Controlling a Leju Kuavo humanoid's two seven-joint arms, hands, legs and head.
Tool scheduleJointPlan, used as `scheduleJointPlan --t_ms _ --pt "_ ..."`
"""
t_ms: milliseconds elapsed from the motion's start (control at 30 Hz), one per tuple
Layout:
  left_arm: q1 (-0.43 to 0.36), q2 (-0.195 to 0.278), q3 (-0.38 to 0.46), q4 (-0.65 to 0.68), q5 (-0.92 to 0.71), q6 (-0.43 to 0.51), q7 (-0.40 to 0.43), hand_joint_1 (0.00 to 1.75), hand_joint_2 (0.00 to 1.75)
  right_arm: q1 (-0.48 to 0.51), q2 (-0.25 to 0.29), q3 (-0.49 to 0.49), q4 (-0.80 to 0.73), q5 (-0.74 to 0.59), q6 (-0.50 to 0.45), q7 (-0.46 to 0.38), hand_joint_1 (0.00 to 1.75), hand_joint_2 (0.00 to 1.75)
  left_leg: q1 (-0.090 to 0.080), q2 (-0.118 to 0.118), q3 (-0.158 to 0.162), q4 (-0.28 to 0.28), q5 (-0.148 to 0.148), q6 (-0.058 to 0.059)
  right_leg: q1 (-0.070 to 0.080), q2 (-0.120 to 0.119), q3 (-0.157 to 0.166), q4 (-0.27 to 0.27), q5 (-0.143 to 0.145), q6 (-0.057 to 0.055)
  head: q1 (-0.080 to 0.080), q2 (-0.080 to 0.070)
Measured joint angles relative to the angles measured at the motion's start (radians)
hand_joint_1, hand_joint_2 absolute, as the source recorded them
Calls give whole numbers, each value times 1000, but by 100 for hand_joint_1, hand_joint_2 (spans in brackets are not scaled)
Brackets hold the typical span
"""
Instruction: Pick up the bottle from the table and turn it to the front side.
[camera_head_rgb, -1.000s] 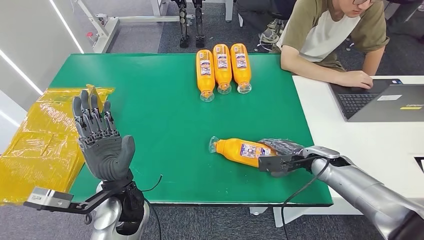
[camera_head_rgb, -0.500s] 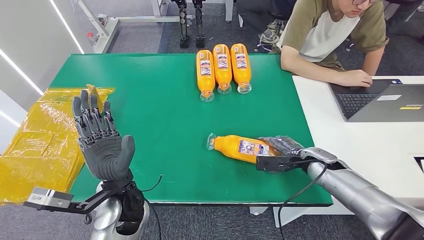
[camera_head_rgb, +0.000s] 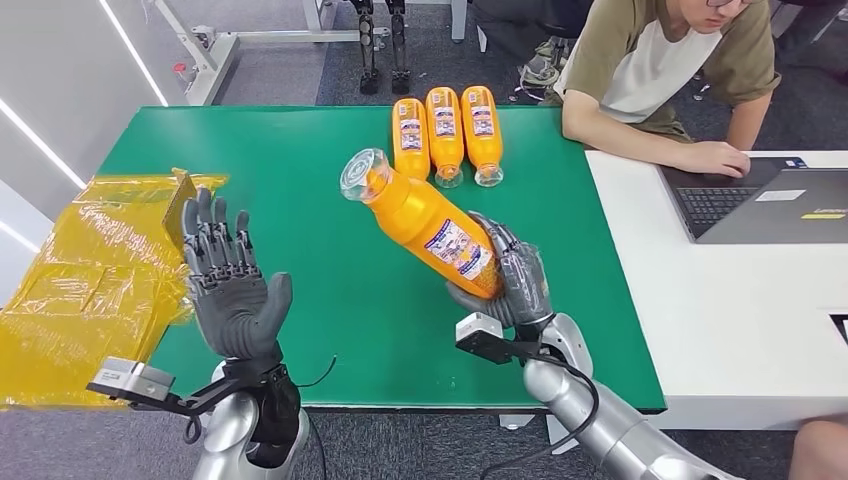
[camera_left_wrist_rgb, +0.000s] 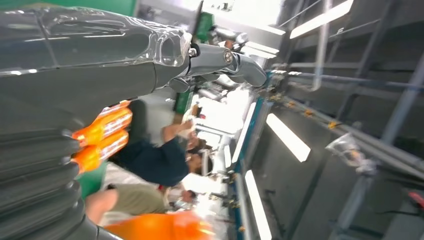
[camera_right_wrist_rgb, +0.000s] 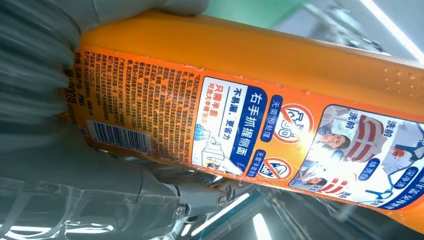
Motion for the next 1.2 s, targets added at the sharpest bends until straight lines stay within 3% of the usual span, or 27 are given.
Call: scheduleJointPlan --t_ms 233,367,700,1067,1167,1200 --pt "-27 -5 -27 149 13 -92 25 0 175 63 127 -47 -36 -34 1 -34 175 175 0 2 0 0 0 0 -1 1 0 0 0 0 0 0" --pt "-44 -5 -58 208 4 -139 35 0 175 89 165 -44 -31 -44 26 -35 175 175 0 1 0 0 0 0 0 1 0 0 0 0 0 0" --pt "-53 -5 -83 239 -13 -186 21 0 175 102 197 11 77 47 218 -12 175 175 0 2 0 0 -1 -1 0 1 -1 0 0 0 0 0" --pt "-59 -5 -76 280 -31 -227 11 0 175 111 166 26 129 164 318 59 175 175 -1 3 0 1 -1 -1 -1 3 -2 0 0 0 0 0" --pt "-60 -6 -75 291 -32 -242 8 25 175 111 158 25 129 178 335 61 175 175 -1 4 0 1 -1 -1 0 4 -2 0 0 0 0 0" --pt "-61 -6 -75 294 -36 -245 8 69 175 111 155 24 129 181 338 61 175 175 -1 4 0 1 -1 -1 0 4 -2 0 0 0 0 0"
